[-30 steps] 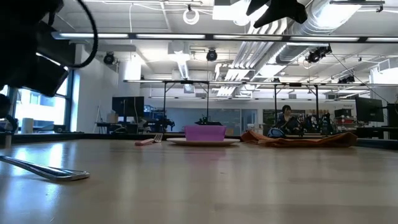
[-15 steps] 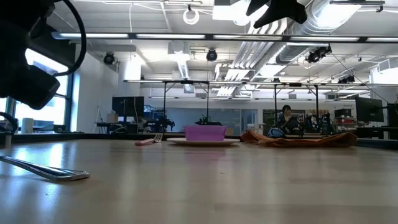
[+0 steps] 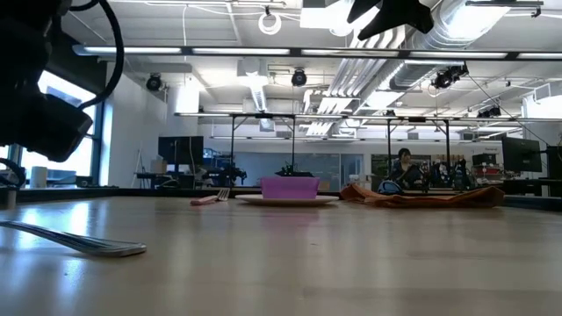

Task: Set table place
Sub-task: Put the silver spoon into the purple bowl

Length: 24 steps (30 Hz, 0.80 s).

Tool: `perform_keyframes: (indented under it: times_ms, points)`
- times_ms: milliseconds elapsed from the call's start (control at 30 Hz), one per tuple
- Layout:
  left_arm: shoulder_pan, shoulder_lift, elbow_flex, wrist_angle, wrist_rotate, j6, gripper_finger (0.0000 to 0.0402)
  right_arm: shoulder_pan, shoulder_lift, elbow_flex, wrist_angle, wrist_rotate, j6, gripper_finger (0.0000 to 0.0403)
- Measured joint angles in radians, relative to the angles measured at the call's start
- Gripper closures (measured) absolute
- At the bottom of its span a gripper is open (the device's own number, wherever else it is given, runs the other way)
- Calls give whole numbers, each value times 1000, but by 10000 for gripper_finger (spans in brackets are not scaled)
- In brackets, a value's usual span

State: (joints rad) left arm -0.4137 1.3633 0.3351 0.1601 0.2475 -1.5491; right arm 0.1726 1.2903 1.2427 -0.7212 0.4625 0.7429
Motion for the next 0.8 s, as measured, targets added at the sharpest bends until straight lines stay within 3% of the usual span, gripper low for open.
perform_keyframes:
  times_ms: [200,400,567,700,800]
  points:
    - [0,3,-2,-39,-76,-22,375,0,0,0,0,0,-1,238]
    - [1,1,9,-22,-212,0,394,0,0,0,0,0,-1,238]
    - [20,-33,79,-83,-267,52,399,0,0,0,1,0,-3,238]
    - [93,-68,216,-325,-260,184,399,-9,0,0,39,-67,-36,238]
    - [174,-73,374,-584,-247,361,400,-45,7,0,96,-222,-64,239]
